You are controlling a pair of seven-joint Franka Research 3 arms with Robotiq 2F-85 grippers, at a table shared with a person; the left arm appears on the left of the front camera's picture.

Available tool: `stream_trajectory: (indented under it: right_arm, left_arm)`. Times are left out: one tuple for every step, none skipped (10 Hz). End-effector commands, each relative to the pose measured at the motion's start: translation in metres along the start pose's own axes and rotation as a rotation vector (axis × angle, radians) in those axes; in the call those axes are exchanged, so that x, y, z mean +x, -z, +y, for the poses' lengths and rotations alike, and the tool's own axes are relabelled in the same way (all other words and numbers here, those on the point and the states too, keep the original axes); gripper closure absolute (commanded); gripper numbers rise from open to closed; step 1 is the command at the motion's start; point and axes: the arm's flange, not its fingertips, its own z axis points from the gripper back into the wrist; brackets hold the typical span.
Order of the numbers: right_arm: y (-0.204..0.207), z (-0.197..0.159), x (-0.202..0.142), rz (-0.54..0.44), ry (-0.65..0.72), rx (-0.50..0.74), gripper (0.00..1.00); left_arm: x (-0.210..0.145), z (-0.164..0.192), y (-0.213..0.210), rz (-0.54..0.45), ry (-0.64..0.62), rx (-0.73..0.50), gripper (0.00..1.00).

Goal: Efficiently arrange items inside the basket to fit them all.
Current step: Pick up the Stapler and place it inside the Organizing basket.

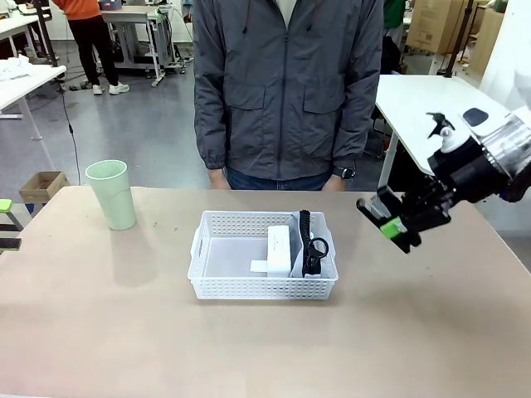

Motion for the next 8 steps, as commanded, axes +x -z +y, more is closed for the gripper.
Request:
stream_trajectory:
  right_arm:
    - [0.019, 0.009, -0.03, 0.006, 0.001, -0.023, 1.0]
    - [0.021, 0.001, -0.041, 0.041, 0.006, -0.046, 1.0]
    - [0.002, -0.003, 0.0, -0.003, 0.005, -0.013, 1.0]
    - [0.002, -0.003, 0.0, -0.003, 0.005, -0.013, 1.0]
    - [0.002, -0.003, 0.0, -0.003, 0.005, -0.013, 1.0]
    - [0.002, -0.003, 0.0, -0.003, 0.005, -0.013, 1.0]
    - [0.005, -0.007, -0.004, 0.001, 0.0, -0.004, 0.63]
    - [0.014, -0.011, 0.012, 0.015, 0.061, -0.02, 0.63]
  left_arm:
    - [-0.002, 0.0, 0.001, -0.011, 0.014, -0.008, 0.0]
    - [-0.002, 0.0, 0.001, -0.011, 0.014, -0.008, 0.0]
    - [-0.002, 0.0, 0.001, -0.011, 0.014, -0.008, 0.0]
    - [-0.002, 0.0, 0.001, -0.011, 0.014, -0.008, 0.0]
    - [-0.002, 0.0, 0.001, -0.011, 0.014, -0.008, 0.0]
    - [-0.002, 0.0, 0.001, -0.011, 0.014, -0.008, 0.0]
    - [-0.002, 0.0, 0.001, -0.011, 0.014, -0.008, 0.0]
    - [-0.002, 0.0, 0.001, -0.011, 0.014, -0.008, 0.0]
